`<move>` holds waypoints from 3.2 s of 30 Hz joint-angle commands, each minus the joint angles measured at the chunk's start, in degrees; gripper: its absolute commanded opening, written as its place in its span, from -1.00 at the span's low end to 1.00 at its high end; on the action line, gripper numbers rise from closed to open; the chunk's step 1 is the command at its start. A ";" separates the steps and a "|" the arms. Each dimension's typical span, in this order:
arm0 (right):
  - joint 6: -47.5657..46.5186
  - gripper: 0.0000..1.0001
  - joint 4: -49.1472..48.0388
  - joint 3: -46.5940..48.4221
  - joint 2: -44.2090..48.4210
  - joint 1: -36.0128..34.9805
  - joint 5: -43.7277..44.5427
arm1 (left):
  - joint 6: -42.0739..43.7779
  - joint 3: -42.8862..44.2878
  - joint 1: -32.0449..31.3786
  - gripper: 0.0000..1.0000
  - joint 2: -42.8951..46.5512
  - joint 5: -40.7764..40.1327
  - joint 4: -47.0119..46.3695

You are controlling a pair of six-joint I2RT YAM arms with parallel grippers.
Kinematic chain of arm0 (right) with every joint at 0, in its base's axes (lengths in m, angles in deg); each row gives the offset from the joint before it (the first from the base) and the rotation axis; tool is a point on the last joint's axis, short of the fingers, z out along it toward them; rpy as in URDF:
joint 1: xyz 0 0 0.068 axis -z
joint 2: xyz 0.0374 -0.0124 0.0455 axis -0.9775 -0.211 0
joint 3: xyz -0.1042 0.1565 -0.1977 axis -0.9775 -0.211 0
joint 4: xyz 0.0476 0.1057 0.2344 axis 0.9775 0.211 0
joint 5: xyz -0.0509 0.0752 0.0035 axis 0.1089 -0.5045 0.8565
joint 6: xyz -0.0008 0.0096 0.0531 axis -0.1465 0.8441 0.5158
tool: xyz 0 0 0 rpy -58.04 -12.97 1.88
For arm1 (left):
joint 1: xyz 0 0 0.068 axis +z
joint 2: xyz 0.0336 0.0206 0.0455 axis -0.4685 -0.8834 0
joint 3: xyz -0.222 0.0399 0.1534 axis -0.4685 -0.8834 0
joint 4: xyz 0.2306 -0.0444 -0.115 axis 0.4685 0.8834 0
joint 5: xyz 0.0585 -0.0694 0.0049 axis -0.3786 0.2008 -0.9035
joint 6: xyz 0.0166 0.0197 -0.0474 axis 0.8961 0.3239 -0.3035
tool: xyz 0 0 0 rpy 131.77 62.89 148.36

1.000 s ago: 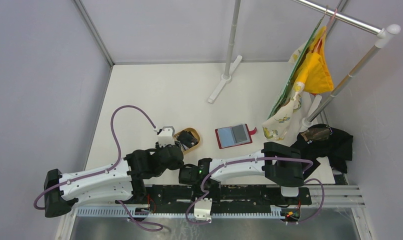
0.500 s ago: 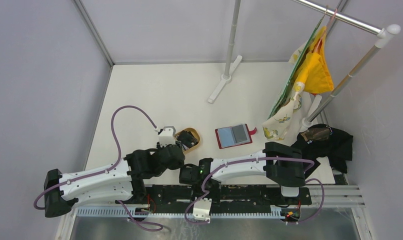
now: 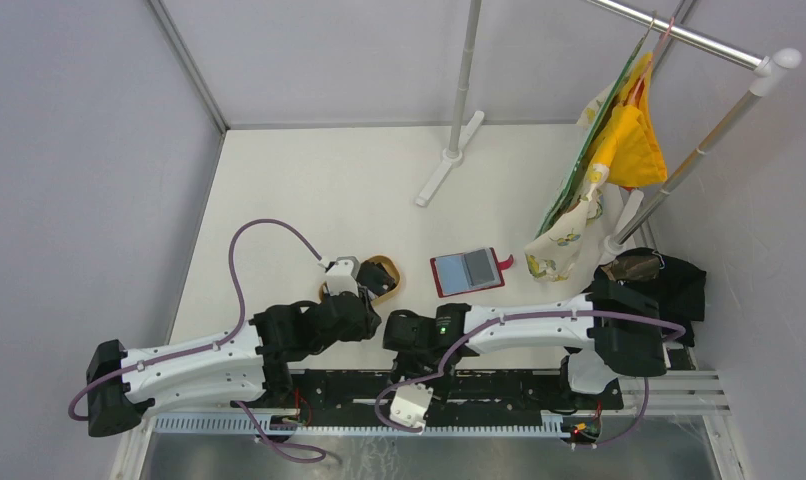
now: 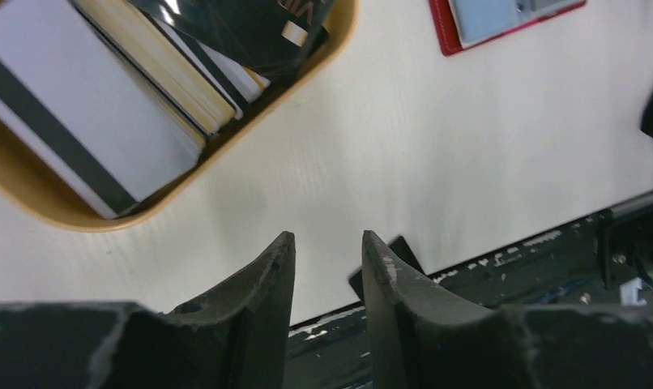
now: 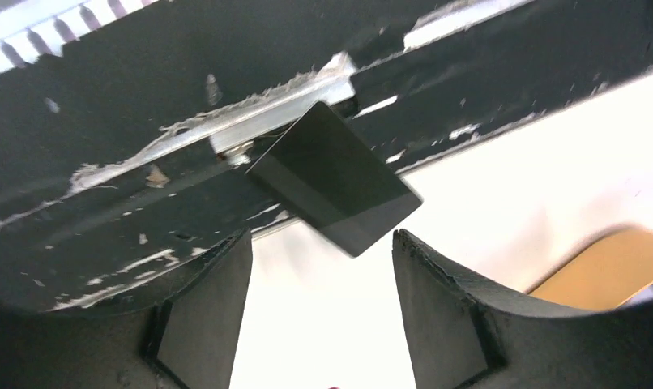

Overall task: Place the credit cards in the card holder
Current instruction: Pick up the credit card at the corner of the board.

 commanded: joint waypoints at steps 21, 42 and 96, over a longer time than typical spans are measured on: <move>42.73 0.27 -42.79 -30.59 23.22 3.05 -4.88 | 9.07 -8.23 0.03 -0.62 -12.78 21.85 -30.32; 43.15 0.26 -48.20 -33.12 19.27 -1.83 2.67 | 9.73 -10.21 0.05 -0.67 -17.19 27.13 -34.16; 45.71 -0.39 -47.91 -29.74 16.21 -6.47 17.96 | 7.53 -10.31 0.03 -0.77 -21.57 28.18 -31.42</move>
